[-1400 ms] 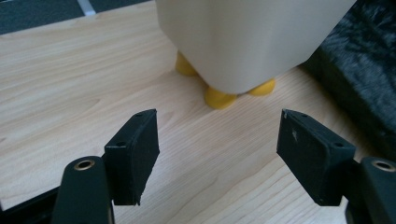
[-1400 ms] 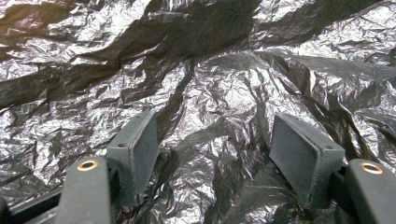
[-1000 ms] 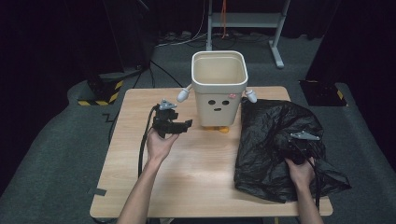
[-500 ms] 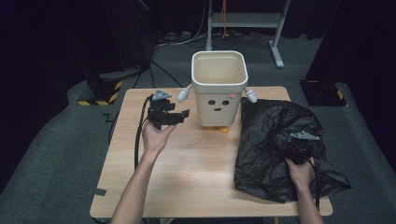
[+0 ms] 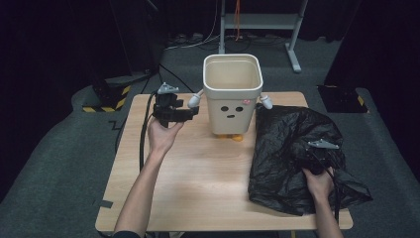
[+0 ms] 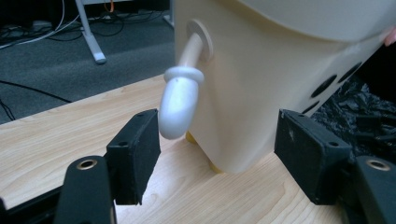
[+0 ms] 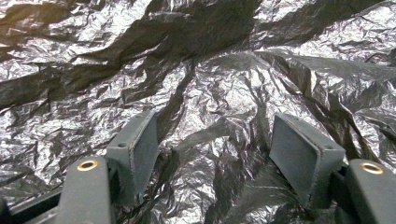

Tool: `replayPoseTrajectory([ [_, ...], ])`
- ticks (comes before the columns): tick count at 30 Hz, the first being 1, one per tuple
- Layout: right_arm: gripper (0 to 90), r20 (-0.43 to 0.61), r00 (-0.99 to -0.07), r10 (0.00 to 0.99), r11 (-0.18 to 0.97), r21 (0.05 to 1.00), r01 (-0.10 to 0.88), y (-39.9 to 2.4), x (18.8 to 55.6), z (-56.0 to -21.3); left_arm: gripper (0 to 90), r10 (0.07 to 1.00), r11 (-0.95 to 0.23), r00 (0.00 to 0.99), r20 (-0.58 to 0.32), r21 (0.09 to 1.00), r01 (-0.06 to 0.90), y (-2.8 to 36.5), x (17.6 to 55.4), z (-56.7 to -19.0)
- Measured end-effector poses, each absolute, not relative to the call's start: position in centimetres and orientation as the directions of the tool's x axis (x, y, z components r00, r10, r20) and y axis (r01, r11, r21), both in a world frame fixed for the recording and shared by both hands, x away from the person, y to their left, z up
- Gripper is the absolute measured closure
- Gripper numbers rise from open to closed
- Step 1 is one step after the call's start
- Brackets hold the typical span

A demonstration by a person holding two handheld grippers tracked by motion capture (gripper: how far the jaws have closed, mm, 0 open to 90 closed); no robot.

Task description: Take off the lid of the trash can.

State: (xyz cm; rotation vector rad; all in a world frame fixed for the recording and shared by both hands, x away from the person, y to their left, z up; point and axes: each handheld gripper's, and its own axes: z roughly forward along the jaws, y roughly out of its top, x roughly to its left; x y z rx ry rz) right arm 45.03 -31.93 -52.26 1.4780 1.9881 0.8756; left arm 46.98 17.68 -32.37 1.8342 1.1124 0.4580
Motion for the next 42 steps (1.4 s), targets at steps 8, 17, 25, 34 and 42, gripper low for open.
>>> replayPoseTrajectory([
  [8, 32.3, -0.023, -0.28, 0.96, 0.202, 0.749, 0.631, -31.9, 45.0, -52.3, 30.3, 0.841, -0.161, 0.522, -0.144, 0.854, 0.495, 18.1, 47.5, -31.1],
  [17, 32.3, -0.023, -0.282, 0.959, 0.204, 0.748, 0.631, -31.9, 45.0, -52.3, 31.5, 0.848, -0.163, 0.514, -0.125, 0.862, 0.48, 17.8, 48.2, -29.7],
  [25, 32.3, -0.023, -0.282, 0.959, 0.204, 0.749, 0.631, -31.9, 45.0, -52.3, 32.3, 0.853, -0.155, 0.508, -0.123, 0.868, 0.471, 17.8, 48.9, -28.3],
  [34, 32.3, -0.02, -0.281, 0.959, 0.201, 0.748, 0.632, -31.9, 45.0, -52.3, 33.1, 0.859, -0.14, 0.495, -0.13, 0.87, 0.472, 17.8, 49.7, -27.4],
  [42, 32.3, -0.019, -0.279, 0.96, 0.199, 0.748, 0.633, -31.8, 45.0, -52.3, 34.4, 0.861, -0.129, 0.489, -0.137, 0.873, 0.471, 17.8, 50.4, -26.4],
])
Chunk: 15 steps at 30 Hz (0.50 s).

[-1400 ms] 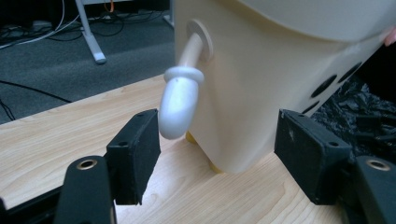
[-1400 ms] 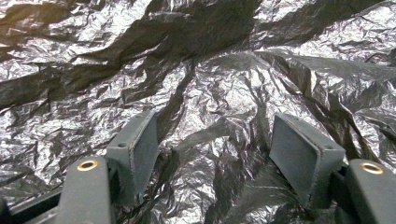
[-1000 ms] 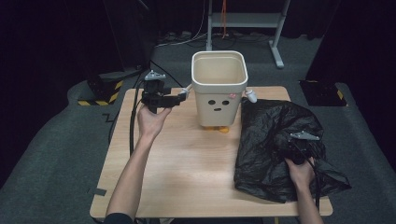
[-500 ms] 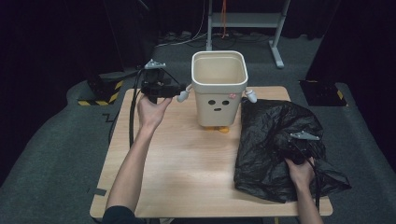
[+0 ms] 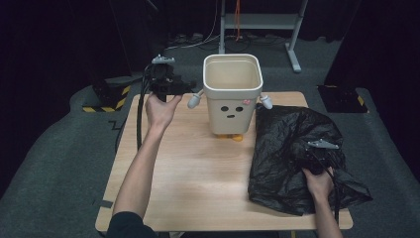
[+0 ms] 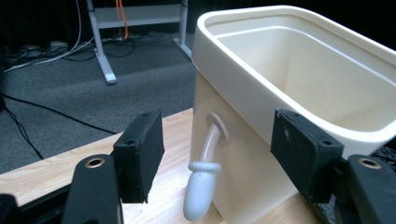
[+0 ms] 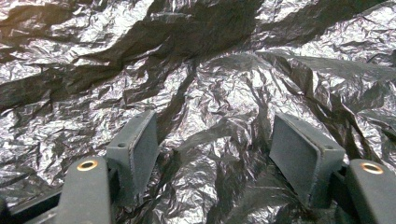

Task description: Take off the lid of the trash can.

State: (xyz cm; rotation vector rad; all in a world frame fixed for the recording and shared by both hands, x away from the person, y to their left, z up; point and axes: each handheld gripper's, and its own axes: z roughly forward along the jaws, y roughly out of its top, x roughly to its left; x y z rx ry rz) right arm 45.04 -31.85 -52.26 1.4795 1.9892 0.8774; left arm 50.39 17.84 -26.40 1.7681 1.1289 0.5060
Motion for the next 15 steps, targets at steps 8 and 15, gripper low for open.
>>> replayPoseTrajectory([
  [8, 32.3, -0.024, -0.286, 0.958, 0.207, 0.749, 0.629, -31.8, 45.1, -52.3, 34.9, 0.86, -0.13, 0.491, -0.136, 0.874, 0.469, 17.3, 51.1, -25.3],
  [15, 32.3, -0.021, -0.286, 0.958, 0.204, 0.748, 0.631, -31.7, 45.1, -52.3, 35.1, 0.861, -0.15, 0.497, -0.112, 0.876, 0.459, 16.3, 52.0, -24.3],
])
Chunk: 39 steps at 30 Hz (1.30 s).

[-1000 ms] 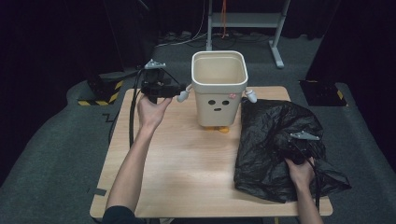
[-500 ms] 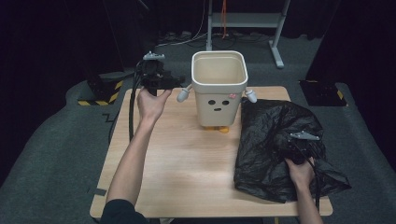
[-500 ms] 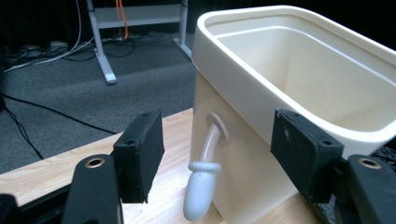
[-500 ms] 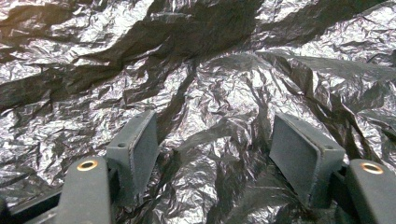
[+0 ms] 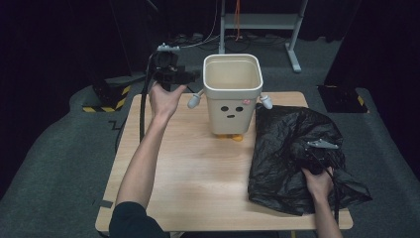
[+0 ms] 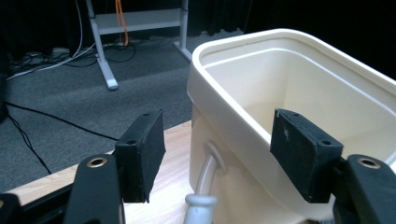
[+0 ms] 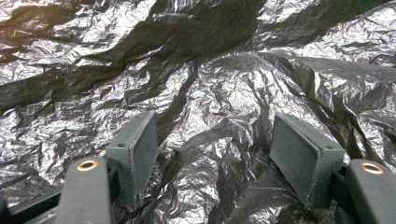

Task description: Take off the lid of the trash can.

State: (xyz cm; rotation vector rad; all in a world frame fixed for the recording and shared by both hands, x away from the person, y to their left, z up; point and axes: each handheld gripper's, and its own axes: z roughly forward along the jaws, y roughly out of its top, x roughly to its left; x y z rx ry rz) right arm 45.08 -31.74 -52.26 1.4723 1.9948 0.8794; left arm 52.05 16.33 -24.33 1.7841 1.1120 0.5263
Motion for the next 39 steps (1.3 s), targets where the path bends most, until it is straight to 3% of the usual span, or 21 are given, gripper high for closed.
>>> replayPoseTrajectory([
  [26, 32.3, -0.018, -0.298, 0.954, 0.21, 0.749, 0.628, -31.5, 45.1, -52.3, 38.6, 0.888, -0.207, 0.456, -0.057, 0.836, 0.508, 13.6, 56.4, -24.6],
  [39, 32.6, -0.018, -0.308, 0.951, 0.217, 0.749, 0.626, -31.2, 45.2, -52.3, 46.4, 0.903, -0.204, 0.427, -0.049, 0.825, 0.526, 12.2, 58.5, -25.3],
])
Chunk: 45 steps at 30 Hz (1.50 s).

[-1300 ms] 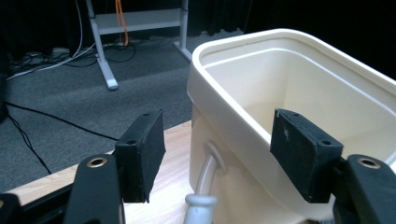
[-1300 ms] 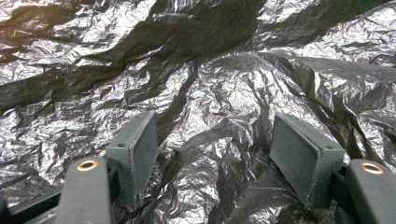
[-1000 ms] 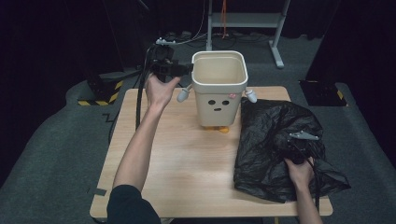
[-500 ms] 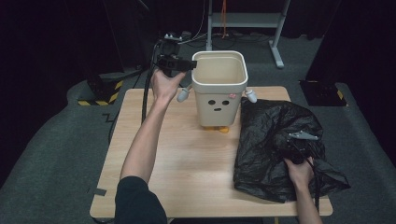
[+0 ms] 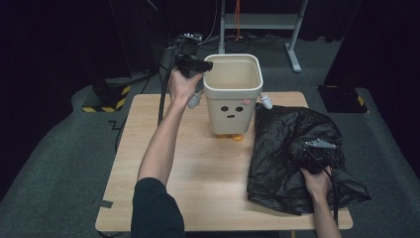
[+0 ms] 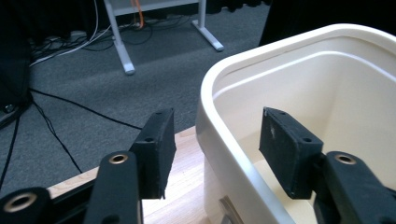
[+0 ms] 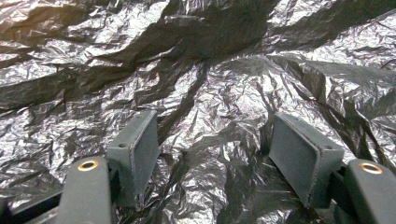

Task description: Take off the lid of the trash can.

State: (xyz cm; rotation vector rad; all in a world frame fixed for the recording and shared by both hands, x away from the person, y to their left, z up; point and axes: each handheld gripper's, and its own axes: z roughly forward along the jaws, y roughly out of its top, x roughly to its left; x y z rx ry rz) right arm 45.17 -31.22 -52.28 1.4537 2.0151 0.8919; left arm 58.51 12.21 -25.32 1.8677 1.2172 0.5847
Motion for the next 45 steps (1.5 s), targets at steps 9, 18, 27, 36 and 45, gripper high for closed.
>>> replayPoseTrajectory([
  [9, 32.8, -0.018, -0.315, 0.949, 0.22, 0.752, 0.622, -31.2, 45.2, -52.3, 54.5, 0.911, -0.2, 0.411, -0.039, 0.829, 0.522, 11.9, 59.1, -25.6],
  [18, 33.2, -0.022, -0.324, 0.946, 0.229, 0.751, 0.62, -31.0, 45.2, -52.3, 63.1, 0.917, -0.229, 0.398, -0.003, 0.814, 0.534, 10.6, 60.3, -25.1],
  [27, 33.2, -0.022, -0.326, 0.945, 0.231, 0.75, 0.619, -31.0, 45.2, -52.3, 69.0, 0.929, -0.222, 0.37, 0.004, 0.805, 0.55, 10.5, 60.5, -25.3],
  [36, 33.2, -0.022, -0.327, 0.945, 0.232, 0.75, 0.62, -31.0, 45.3, -52.3, 73.8, 0.924, -0.211, 0.382, -0.019, 0.808, 0.55, 10.6, 60.5, -25.4],
  [45, 32.9, -0.019, -0.327, 0.945, 0.23, 0.749, 0.621, -30.9, 45.3, -52.3, 75.7, 0.923, -0.234, 0.386, 0.009, 0.807, 0.542, 10.4, 60.4, -25.4],
])
